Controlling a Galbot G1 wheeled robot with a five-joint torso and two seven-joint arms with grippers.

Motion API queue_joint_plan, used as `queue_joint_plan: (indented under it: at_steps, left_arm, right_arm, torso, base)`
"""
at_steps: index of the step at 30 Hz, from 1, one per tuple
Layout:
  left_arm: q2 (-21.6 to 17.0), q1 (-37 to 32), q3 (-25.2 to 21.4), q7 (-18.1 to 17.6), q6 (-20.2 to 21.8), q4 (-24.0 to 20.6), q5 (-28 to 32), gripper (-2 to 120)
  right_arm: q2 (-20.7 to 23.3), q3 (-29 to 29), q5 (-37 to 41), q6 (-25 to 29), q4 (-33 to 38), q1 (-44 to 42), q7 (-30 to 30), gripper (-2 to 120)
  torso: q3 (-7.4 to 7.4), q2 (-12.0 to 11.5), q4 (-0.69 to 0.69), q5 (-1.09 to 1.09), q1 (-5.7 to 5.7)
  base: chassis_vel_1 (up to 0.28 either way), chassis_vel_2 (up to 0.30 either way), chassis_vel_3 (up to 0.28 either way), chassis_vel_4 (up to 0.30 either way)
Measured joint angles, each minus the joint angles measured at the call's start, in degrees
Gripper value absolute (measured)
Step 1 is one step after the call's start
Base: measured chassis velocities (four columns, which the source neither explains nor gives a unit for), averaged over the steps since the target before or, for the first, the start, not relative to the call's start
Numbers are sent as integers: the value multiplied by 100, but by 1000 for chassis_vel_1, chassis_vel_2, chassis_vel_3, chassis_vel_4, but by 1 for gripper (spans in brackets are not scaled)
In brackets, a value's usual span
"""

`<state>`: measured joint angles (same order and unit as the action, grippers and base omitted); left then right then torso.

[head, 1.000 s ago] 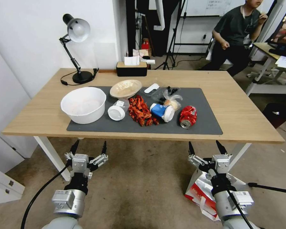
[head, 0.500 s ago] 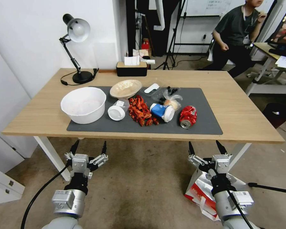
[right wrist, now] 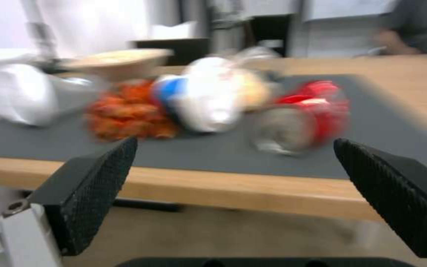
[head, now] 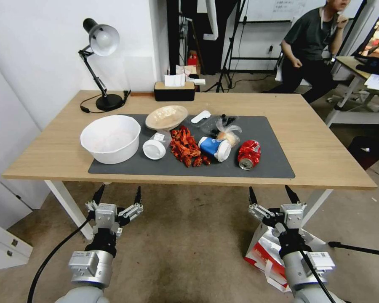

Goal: Pick up the food delivery bag from the floor and place it on the table.

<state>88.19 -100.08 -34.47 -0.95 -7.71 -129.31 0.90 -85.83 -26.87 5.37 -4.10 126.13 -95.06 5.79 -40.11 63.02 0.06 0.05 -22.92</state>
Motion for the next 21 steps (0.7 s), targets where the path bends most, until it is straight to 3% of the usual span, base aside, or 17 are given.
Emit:
queue_joint_plan:
  at_steps: [6, 21]
  left_arm:
    - [174, 243, -224, -70, -646, 276, 142, 100]
    - [138, 5, -181, 246, -943, 338, 814, 100]
  right_arm:
    - [102, -107, 354, 50, -115, 247, 51, 100]
    - [109, -163, 247, 211, -71, 180, -98, 100]
  torso:
    - [0, 0, -8, -7, -1]
    - [1, 0, -6, -5, 0]
  base:
    - [0, 0, 0, 0]
    - [0, 0, 0, 0]
